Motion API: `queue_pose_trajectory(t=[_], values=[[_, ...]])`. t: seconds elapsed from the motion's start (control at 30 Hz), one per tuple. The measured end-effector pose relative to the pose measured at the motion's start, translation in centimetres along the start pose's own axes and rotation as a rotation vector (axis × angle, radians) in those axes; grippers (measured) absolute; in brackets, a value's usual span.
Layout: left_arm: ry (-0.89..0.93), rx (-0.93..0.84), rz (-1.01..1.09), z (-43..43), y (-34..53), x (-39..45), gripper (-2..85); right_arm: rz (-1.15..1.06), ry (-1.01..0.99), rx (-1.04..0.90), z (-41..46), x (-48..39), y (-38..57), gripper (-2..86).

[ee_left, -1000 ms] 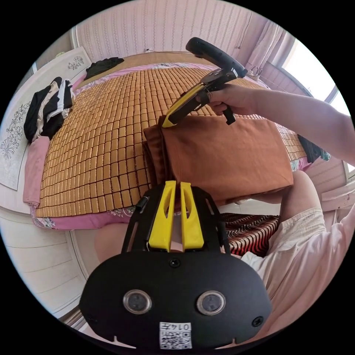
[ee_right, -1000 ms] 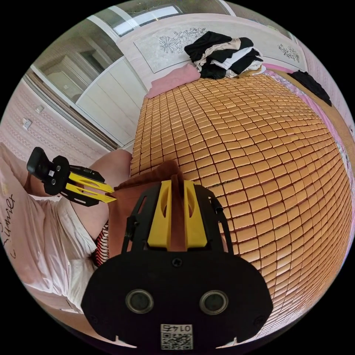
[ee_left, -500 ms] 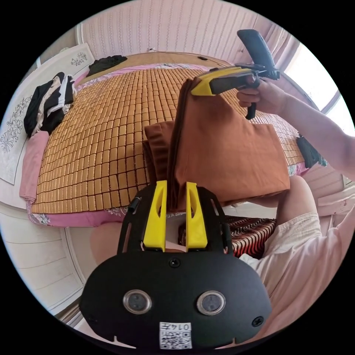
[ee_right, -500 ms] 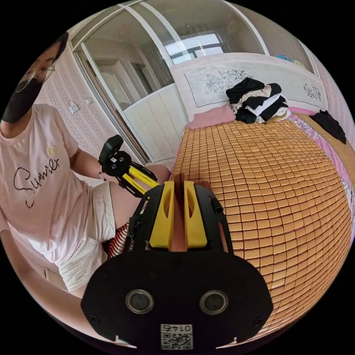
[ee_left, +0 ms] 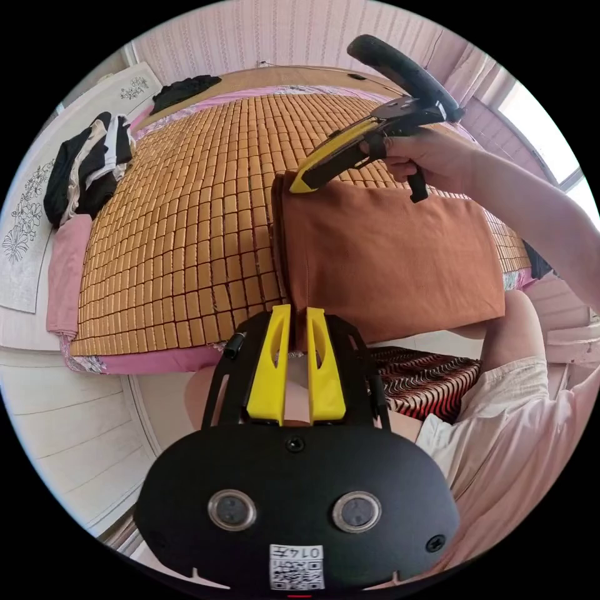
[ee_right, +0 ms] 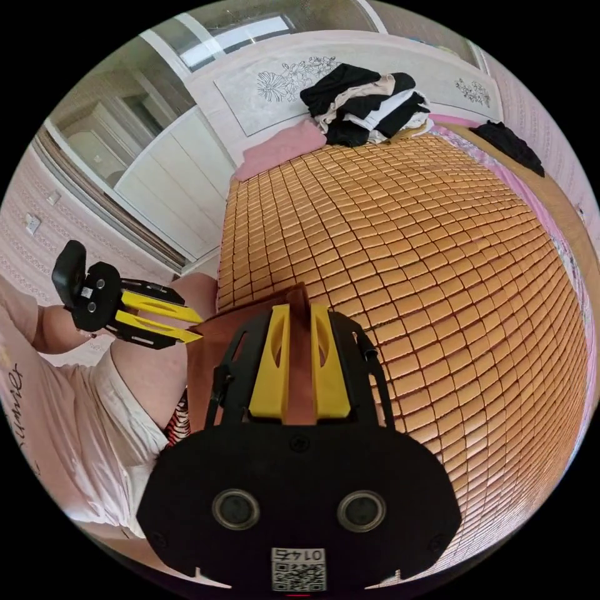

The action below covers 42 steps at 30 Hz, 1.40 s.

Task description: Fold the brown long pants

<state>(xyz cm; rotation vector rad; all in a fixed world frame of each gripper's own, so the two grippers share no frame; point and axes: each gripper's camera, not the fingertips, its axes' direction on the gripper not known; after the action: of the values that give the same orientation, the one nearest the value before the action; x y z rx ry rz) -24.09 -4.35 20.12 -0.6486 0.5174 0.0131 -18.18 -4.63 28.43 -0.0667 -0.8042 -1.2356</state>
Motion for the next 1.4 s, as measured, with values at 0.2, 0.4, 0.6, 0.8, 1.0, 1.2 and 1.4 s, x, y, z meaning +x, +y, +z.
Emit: queue_pose_trajectory(t=[0.2, 0.4, 0.6, 0.8, 1.0, 1.2, 1.4], values=[[-0.076, 0.149, 0.114, -2.7, 2.7, 1.6, 5.4, 0.164, 0.372, 0.067, -9.2, -1.0, 8.9, 0.6], [0.101, 0.258, 0.420, -2.3, 3.6, 9.0, -0.7, 0.301, 0.295, -0.181, -6.8, -3.0, 15.0, -0.2], [0.254, 0.212, 0.609, 3.2, 0.8, 18.8, -1.0, 0.216, 0.376, -0.309, -2.2, -3.6, 9.2, -0.4], [0.160, -0.004, 0.671, 12.1, -0.9, 23.4, -1.0, 0.287, 0.255, -0.484, 1.4, 0.8, 6.9, -0.4], [0.060, 0.025, 0.830, 14.9, 0.4, 25.7, -1.0, 0.239, 0.189, -0.545, -0.3, 2.2, 5.9, -0.5], [0.052, 0.054, 0.810, 16.5, 1.1, 25.6, -1.0, 0.243, 0.285, -0.547, 1.3, 4.2, 6.8, -0.5], [0.158, 0.056, 0.754, 18.0, 1.0, 24.5, -0.9, 0.355, 0.160, -0.459, -1.2, 6.6, 10.2, -0.5]])
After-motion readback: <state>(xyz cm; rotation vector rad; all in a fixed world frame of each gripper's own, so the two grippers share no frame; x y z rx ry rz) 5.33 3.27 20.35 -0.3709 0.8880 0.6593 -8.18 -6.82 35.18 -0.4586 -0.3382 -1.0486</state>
